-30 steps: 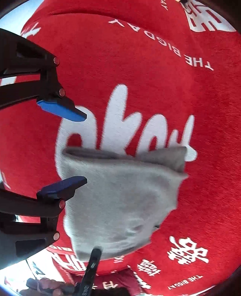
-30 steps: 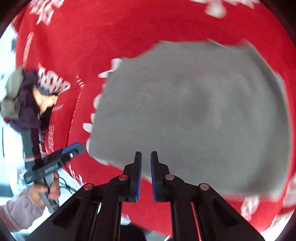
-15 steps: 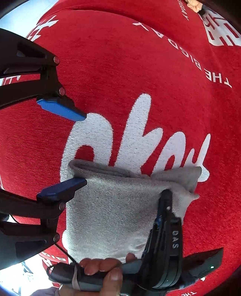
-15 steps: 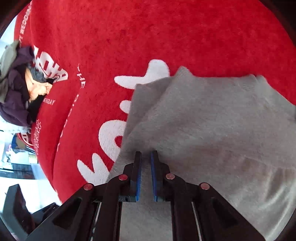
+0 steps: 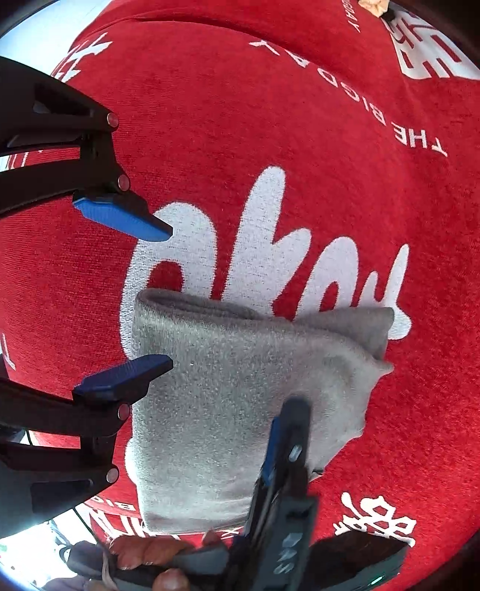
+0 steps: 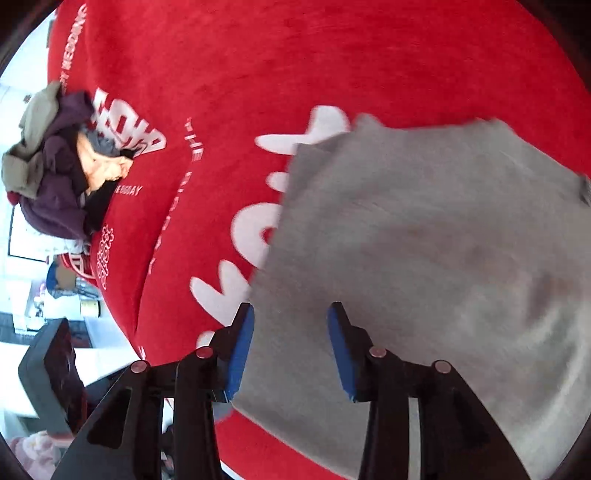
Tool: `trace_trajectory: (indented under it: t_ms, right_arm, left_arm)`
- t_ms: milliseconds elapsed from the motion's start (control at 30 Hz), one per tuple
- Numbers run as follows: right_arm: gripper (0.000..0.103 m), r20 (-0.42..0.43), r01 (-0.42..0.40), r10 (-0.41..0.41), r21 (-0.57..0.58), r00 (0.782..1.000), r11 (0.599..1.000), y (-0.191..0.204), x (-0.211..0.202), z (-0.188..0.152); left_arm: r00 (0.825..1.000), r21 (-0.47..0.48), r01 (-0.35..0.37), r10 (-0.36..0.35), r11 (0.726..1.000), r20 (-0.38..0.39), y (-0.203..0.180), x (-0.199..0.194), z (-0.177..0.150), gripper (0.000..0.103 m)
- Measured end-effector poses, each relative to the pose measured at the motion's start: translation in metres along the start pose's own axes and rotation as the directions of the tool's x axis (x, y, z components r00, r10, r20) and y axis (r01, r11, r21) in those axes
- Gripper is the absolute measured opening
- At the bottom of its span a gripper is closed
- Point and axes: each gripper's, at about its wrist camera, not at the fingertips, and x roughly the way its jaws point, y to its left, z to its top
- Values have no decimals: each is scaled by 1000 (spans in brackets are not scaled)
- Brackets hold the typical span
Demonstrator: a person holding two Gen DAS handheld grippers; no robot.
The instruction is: Fold small clothes
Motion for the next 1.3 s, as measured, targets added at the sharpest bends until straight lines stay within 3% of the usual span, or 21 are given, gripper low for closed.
trace_trajectory:
  t_ms: [233, 500, 567, 600, 833, 1300]
  right_arm:
    - [50, 5, 26, -27, 136, 1000, 990, -50, -34, -35]
    - [53, 4, 41, -42, 214, 999, 976, -74, -53, -75]
    - [55, -4, 42, -43, 230, 999, 972, -78, -55, -85]
    - [59, -8, 42, -42, 238, 999, 970, -80, -56, -89]
    - [76, -22, 42, -38, 268, 999, 963, -84, -59, -109]
    - [81, -25, 41, -35, 272, 999, 961, -86, -63, -126]
  left_arm:
    - [999, 9, -24, 25, 1000, -37, -8, 6, -4, 65]
    - [996, 41, -73, 75, 996, -46, -25, 7, -9, 65]
    - [995, 43, -85, 87, 995, -48, -28, 7, -10, 90]
    - [995, 42, -89, 91, 995, -44, -29, 5, -10, 92]
    - [990, 52, -113, 117, 992, -75, -39, 12, -12, 92]
    - [984, 54, -109, 116, 993, -137, -51, 19, -22, 92]
